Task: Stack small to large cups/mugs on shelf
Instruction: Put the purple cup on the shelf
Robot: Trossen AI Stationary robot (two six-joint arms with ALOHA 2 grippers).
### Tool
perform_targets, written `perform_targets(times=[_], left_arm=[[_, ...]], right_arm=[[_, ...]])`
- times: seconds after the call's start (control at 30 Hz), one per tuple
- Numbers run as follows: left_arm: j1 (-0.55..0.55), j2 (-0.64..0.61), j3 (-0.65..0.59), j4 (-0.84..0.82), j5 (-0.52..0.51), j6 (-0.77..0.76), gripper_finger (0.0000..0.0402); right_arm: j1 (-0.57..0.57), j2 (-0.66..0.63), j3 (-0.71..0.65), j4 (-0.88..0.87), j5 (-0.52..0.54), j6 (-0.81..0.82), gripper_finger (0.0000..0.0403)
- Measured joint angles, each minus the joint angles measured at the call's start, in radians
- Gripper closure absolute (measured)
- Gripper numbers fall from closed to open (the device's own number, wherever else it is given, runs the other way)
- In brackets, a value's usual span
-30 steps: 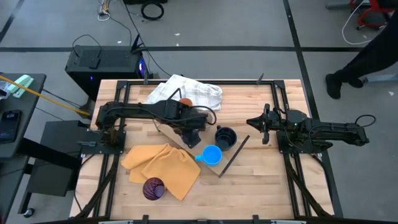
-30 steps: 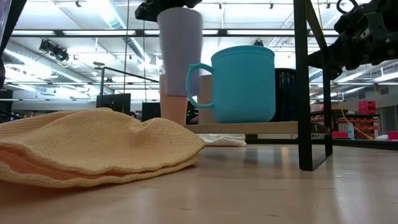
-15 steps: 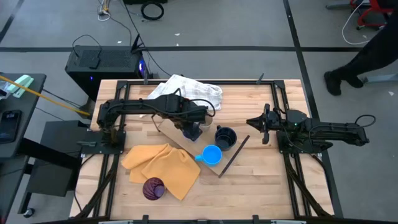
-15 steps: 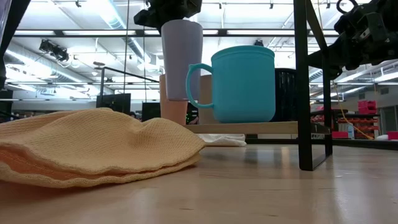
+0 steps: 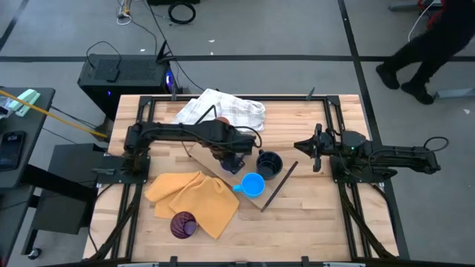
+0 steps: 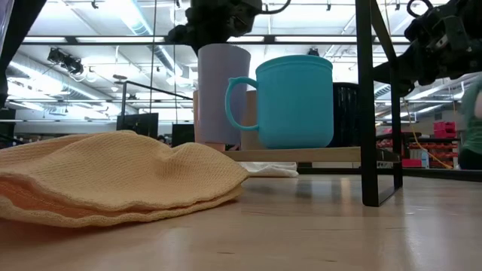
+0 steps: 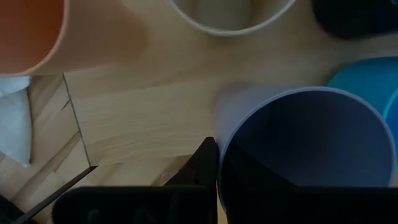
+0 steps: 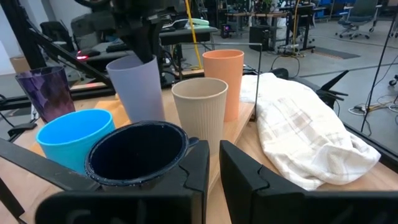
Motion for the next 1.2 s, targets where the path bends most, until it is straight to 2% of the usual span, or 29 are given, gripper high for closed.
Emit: perform_targets(times=[1.2], left_arm=[[-0.002, 0.011, 0.001, 0.016, -0.021, 0.018, 0.0393]], right_arm=[[0.0, 0.002, 0.0, 0.0, 0.0, 0.0, 0.0357]])
